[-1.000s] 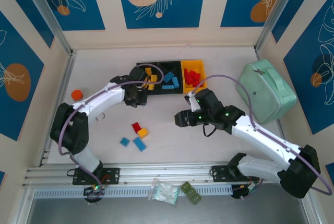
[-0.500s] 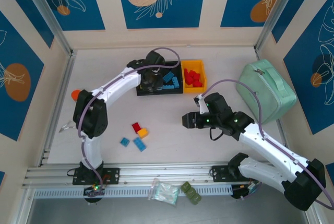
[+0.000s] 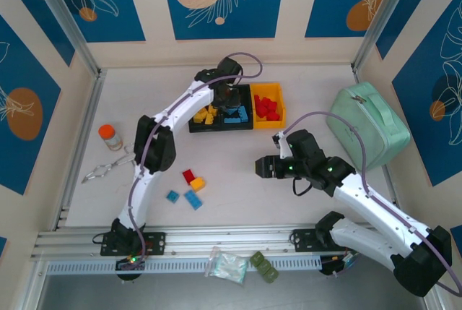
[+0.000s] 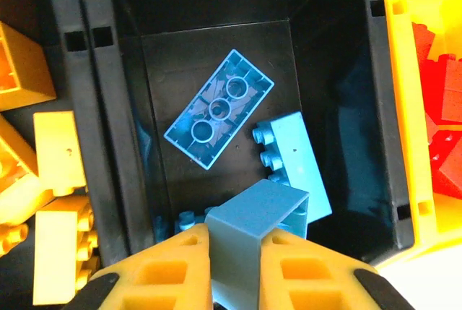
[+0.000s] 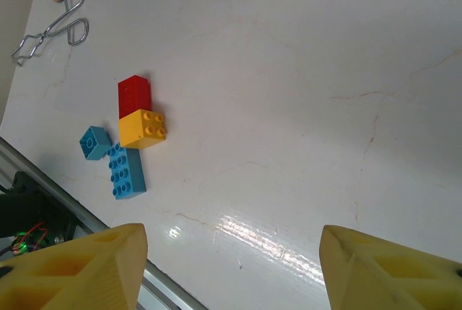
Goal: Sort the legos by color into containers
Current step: Place the lego in the container, then pick up the lego from the middle-left of the table.
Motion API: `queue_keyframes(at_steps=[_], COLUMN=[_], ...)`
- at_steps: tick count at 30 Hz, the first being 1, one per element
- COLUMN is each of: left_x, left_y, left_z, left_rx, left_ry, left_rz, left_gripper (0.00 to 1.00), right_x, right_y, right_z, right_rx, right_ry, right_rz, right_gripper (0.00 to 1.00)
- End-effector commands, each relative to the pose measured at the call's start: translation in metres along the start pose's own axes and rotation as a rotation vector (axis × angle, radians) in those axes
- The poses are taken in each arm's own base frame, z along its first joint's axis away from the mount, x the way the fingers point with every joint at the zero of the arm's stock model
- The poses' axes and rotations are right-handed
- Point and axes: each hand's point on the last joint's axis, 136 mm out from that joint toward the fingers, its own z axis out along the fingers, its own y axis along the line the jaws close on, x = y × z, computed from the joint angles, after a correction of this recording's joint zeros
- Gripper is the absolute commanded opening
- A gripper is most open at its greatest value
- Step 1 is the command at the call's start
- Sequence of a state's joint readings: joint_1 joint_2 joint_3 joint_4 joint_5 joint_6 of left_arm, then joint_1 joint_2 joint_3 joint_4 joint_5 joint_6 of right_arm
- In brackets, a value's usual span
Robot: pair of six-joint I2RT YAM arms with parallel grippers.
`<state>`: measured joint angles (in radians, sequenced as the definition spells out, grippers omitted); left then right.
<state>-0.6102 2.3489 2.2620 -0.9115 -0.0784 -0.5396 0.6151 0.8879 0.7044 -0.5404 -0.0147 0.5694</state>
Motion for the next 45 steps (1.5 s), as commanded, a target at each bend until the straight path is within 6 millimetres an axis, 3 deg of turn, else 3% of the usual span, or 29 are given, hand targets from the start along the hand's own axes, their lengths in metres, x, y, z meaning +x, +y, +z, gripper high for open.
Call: queue_keyframes(at_steps=[1, 6, 9, 15, 21, 31, 42, 45], left_x=[0.008, 0.008, 0.007, 0.009, 0.025, 0.078, 0.145, 0.167], left_y=[-0.005, -0.005, -0.008, -0.018, -0.007, 0.035, 0.093, 0.11], left_z=[0.003, 0.004, -0.006, -0.044, -0.077, -0.104, -0.112, -0.111], left_rx=[0.004, 0.004, 0.014, 0.042, 0.062, 0.004, -0.094, -0.125], left_ry=[0.05, 0.05, 0.043, -0.007, -0.033, -0.014, 0.025, 0.039], left_rz=[0.033, 0.035, 0.038, 0.072, 0.074, 0.068, -0.051, -0.113], left_gripper=[0.22, 0.42, 0.43, 0.46, 0.48, 0.52, 0.58, 0.64], right_x=[0.007, 0.006, 0.005, -0.001, -0.006, -0.011, -0.017, -0.018], right_y=[-0.005, -0.004, -0.003, 0.0, 0.007, 0.016, 0.037, 0.044], right_z=[0.0, 0.0, 0.001, 0.002, 0.003, 0.008, 0.018, 0.025], right_rx=[0.007, 0.003, 0.003, -0.003, -0.017, -0.018, -0.047, -0.052], right_ry=[0.018, 0.016, 0.016, 0.014, 0.022, 0.042, 0.063, 0.071], right_rz=[0.018, 0.019, 0.019, 0.013, -0.004, -0.028, -0.089, -0.113], right_gripper=[0.64, 0.65, 0.65, 0.65, 0.65, 0.65, 0.68, 0.7])
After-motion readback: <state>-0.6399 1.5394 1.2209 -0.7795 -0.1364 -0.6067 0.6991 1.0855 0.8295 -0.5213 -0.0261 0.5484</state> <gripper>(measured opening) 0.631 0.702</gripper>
